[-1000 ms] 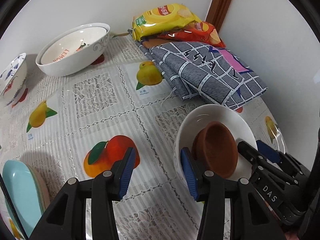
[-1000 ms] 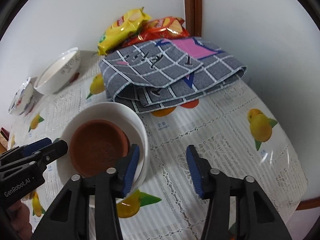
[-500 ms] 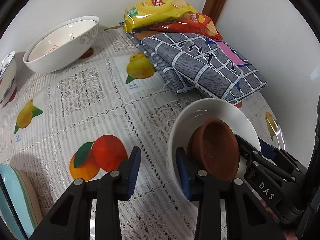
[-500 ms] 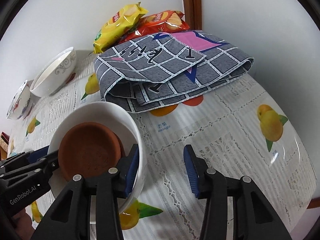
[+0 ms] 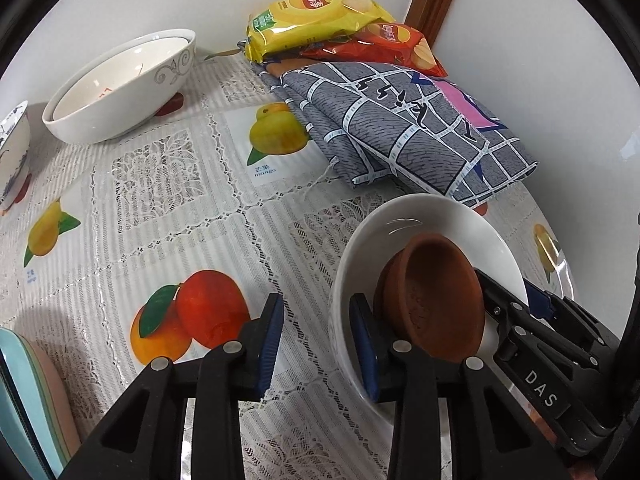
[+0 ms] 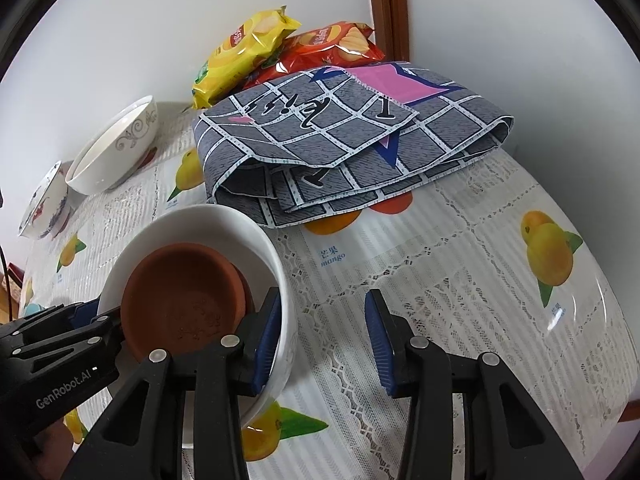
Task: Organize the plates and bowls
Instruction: 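Grip the white bowl rim with the left tool while the right tool grips it too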
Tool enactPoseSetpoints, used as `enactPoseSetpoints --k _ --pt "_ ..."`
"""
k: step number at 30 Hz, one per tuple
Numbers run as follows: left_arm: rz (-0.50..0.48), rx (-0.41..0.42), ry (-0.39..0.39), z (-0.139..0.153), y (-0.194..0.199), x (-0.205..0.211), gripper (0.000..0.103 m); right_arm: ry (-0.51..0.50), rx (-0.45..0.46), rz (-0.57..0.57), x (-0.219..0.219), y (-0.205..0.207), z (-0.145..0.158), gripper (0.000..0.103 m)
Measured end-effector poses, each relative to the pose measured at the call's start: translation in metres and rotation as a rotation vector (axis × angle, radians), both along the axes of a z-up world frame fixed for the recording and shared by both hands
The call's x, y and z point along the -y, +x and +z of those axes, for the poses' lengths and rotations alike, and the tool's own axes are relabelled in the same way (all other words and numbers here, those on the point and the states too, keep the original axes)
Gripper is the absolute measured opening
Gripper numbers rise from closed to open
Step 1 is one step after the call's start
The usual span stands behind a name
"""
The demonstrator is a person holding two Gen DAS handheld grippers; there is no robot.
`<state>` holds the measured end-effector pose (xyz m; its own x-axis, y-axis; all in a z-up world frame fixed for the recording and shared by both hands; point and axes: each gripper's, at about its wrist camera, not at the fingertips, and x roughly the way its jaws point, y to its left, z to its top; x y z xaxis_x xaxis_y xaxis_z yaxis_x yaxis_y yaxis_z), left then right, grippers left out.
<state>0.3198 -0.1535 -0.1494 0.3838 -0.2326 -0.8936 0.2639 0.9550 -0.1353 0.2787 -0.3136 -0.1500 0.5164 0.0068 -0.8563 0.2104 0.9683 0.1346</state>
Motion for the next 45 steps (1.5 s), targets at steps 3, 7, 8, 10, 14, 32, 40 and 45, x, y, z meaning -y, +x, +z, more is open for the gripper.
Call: enactPoseSetpoints --k 3,7,8,10,14,32,40,45 --pt "0.006 0.006 -0.002 -0.002 0.0 0.0 0.032 0.008 -0.003 0.002 0.001 0.001 0.0 0.041" --pt "0.015 0.004 -0.021 -0.003 0.001 -0.002 0.031 0.01 0.007 0.0 0.001 -0.001 0.0 0.041" --pt "0.018 0.004 -0.023 -0.003 0.001 -0.002 0.032 0.013 0.01 -0.004 0.001 -0.001 -0.001 0.042" --pt "0.018 0.003 -0.023 -0.003 0.001 -0.002 0.032 0.03 0.012 -0.011 0.003 -0.001 -0.001 0.042" --pt "0.016 -0.028 -0.041 -0.006 0.005 -0.005 0.031 0.058 0.01 -0.017 0.005 -0.002 -0.002 0.041" --pt "-0.011 0.002 -0.054 0.0 -0.011 0.0 0.011 0.087 0.031 -0.042 -0.01 -0.011 0.006 0.009" --pt "-0.002 0.032 -0.056 0.025 -0.025 -0.014 0.011 0.104 0.048 -0.045 -0.022 -0.023 0.025 0.009" --pt "0.005 0.057 -0.053 0.044 -0.035 -0.025 0.011 0.115 0.072 -0.041 -0.03 -0.03 0.046 0.009"
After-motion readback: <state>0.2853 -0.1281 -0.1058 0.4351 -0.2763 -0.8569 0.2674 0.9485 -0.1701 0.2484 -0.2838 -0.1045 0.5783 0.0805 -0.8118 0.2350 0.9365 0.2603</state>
